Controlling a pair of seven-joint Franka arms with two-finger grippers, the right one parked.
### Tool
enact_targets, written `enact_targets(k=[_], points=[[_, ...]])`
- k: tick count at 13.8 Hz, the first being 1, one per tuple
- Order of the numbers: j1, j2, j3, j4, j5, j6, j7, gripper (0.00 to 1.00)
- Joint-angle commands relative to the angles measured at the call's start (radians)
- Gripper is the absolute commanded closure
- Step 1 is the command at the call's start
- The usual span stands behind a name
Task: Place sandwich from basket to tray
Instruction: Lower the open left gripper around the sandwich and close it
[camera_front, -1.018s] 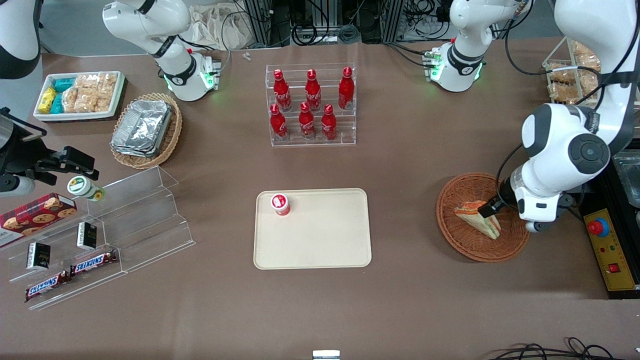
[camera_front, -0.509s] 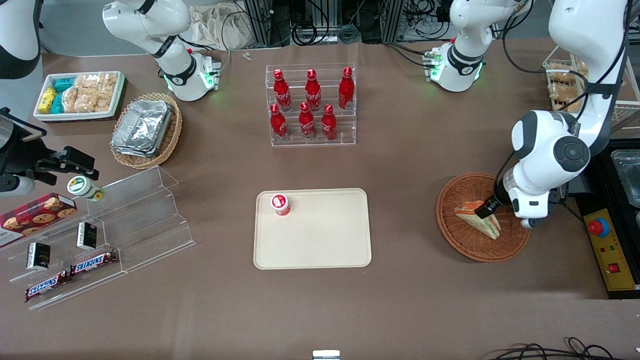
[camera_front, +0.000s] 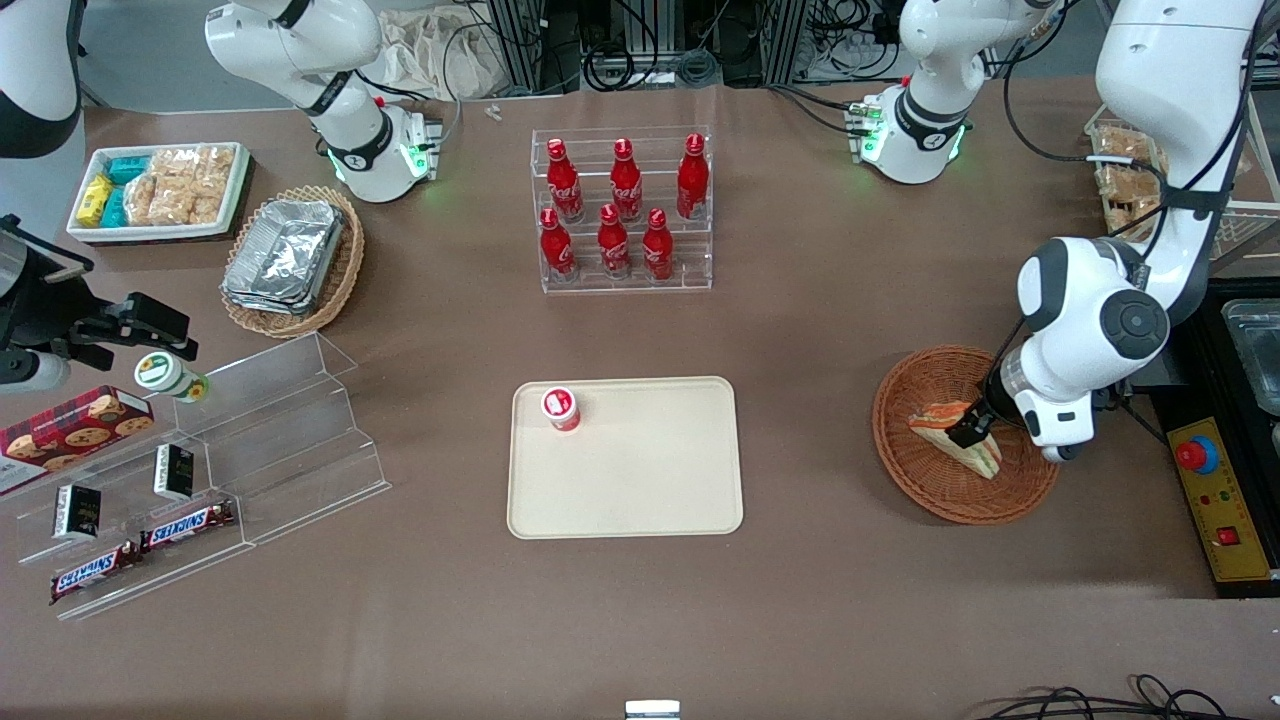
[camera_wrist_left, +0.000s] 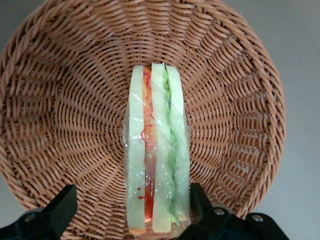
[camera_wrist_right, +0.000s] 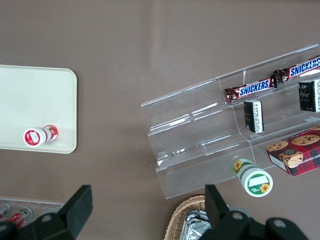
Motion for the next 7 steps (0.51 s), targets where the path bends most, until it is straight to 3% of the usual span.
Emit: enact_targets(k=[1, 2, 3, 4, 6, 7], points=[[-0.003, 0.028, -0.002, 0.010, 0.004, 0.028, -0.079, 0.00], [-0.003, 0.043, -0.002, 0.012, 0.004, 0.045, -0.100, 0.01], [-0.003, 0.048, -0.002, 0.012, 0.007, 0.060, -0.129, 0.18], [-0.004, 0.053, 0.000, 0.013, 0.008, 0.067, -0.143, 0.45], [-0.004, 0.053, 0.000, 0.014, 0.017, 0.067, -0.145, 0.88], [-0.004, 0.053, 0.000, 0.015, 0.018, 0.067, -0.145, 1.00]])
